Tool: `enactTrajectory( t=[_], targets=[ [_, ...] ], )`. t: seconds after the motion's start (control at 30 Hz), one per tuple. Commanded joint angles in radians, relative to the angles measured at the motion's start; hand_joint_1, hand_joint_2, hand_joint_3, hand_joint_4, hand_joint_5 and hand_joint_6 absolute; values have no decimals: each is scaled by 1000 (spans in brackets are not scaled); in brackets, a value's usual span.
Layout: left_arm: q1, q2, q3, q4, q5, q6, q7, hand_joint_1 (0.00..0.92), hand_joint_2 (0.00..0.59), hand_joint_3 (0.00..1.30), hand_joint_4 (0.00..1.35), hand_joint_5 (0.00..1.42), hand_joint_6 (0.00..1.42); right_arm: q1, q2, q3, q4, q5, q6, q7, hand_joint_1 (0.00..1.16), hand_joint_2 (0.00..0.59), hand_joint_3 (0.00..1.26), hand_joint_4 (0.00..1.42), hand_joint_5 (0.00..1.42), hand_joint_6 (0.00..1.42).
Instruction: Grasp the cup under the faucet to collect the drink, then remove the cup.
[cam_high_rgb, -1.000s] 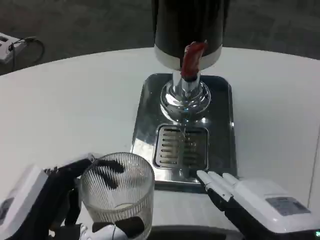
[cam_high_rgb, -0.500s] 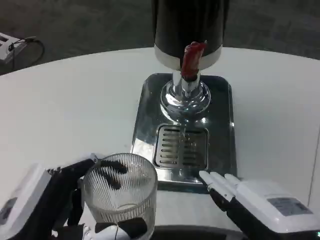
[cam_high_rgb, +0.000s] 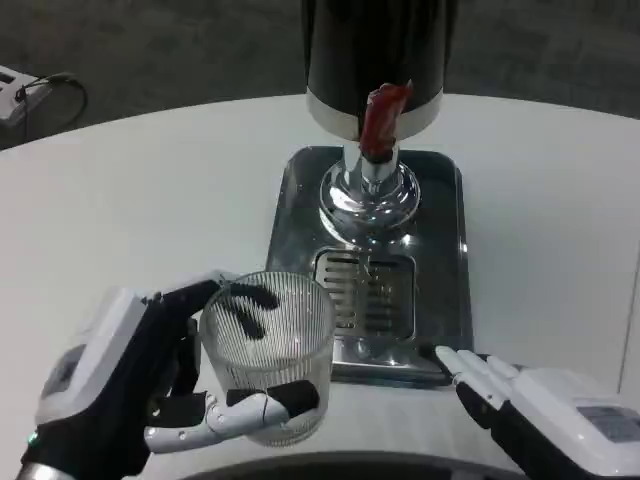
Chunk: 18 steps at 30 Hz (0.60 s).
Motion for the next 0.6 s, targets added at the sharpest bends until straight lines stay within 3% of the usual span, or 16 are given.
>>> enactTrajectory(
  t=[0.03,0.23,0.4,0.6],
  targets=[
    [-120,-17,-37,99,60,42,56,467,127,1044,1090,1304,1424,56,-13,-58,-41,46,-20,-21,341,426,0,0,0,0],
    [-246,-18,-71,222,104,76,100,467,127,1044,1090,1304,1424,101,-20,-113,-66,81,-32,-30,345,428,0,0,0,0],
    [-361,8,-99,389,127,57,136,467,127,1044,1090,1304,1424,130,-36,-160,-76,123,-43,-34,344,432,0,0,0,0],
    [-488,19,-143,547,152,54,181,467,127,1044,1090,1304,1424,137,-38,-182,-76,155,-32,-34,339,439,0,0,0,1]
  ],
)
